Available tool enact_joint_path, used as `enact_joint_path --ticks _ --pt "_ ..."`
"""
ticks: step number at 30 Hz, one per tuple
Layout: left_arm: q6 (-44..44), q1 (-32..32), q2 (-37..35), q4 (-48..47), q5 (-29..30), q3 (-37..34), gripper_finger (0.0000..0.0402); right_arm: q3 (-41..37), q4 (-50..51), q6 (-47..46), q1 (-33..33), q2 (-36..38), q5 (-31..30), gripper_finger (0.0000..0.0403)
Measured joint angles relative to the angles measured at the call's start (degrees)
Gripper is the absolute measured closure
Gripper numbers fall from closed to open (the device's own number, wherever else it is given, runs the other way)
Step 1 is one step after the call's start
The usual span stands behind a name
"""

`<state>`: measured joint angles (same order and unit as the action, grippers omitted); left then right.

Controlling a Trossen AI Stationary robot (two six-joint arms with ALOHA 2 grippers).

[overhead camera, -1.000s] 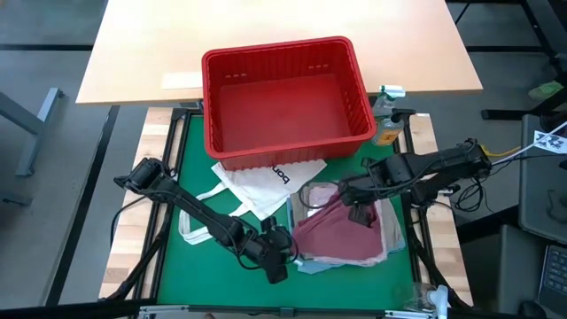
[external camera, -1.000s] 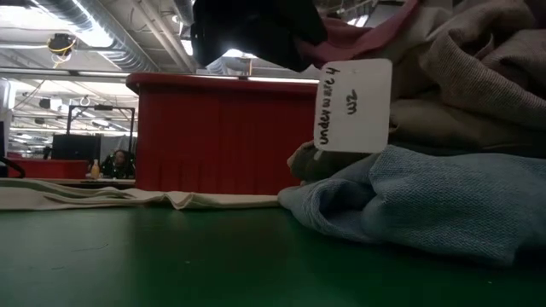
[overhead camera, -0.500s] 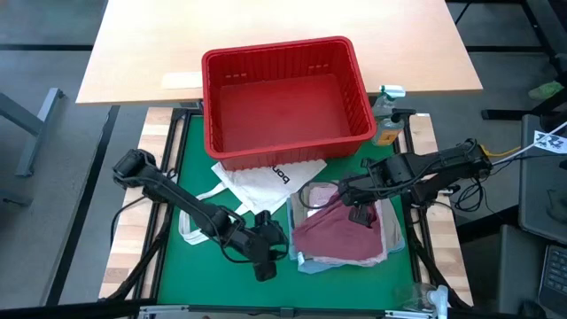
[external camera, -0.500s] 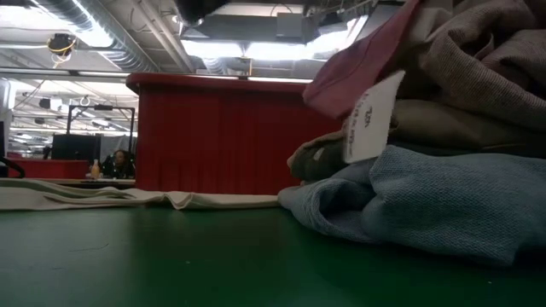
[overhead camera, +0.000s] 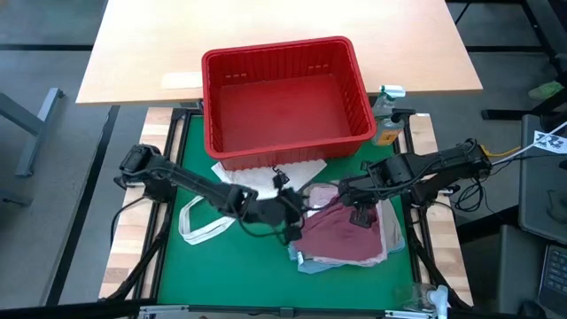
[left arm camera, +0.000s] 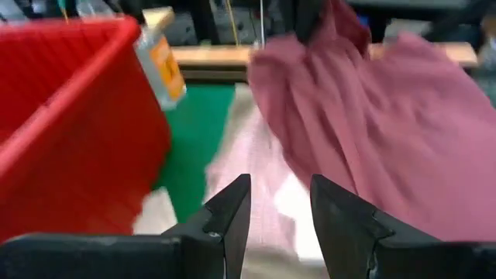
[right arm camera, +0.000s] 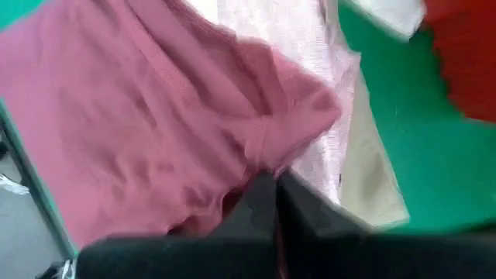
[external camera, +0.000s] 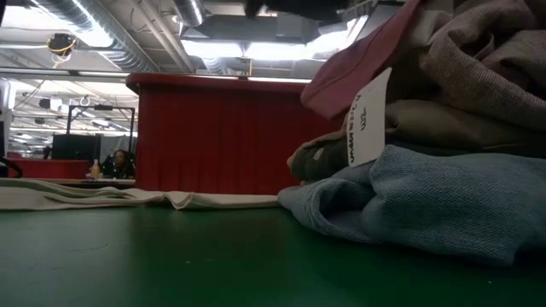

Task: Fold laundry
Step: Fold the red underwear

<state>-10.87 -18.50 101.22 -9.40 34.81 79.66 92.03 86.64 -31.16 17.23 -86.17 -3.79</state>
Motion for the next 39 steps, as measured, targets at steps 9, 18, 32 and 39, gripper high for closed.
enact_joint_path --ticks 9,18,32,39 --pt "8.04 8.85 5.59 14.34 -12.38 -0.01 0.0273 0.02 -0.52 0.0 0.0 0.07 -0.02 0.0396" --pt "8.58 10.96 9.22 20.34 -19.54 0.02 0.0273 0.02 -1.55 0.02 0.0 0.06 -0.02 0.039" --pt "10.18 12.28 13.34 24.4 -17.81 0.02 0.0279 0.02 -2.96 0.13 -0.02 0.0 -0.04 0.0389" --pt "10.16 12.09 13.27 24.57 -14.71 0.03 0.037 0.02 -3.03 0.0 -0.02 0.0 -0.04 0.0389"
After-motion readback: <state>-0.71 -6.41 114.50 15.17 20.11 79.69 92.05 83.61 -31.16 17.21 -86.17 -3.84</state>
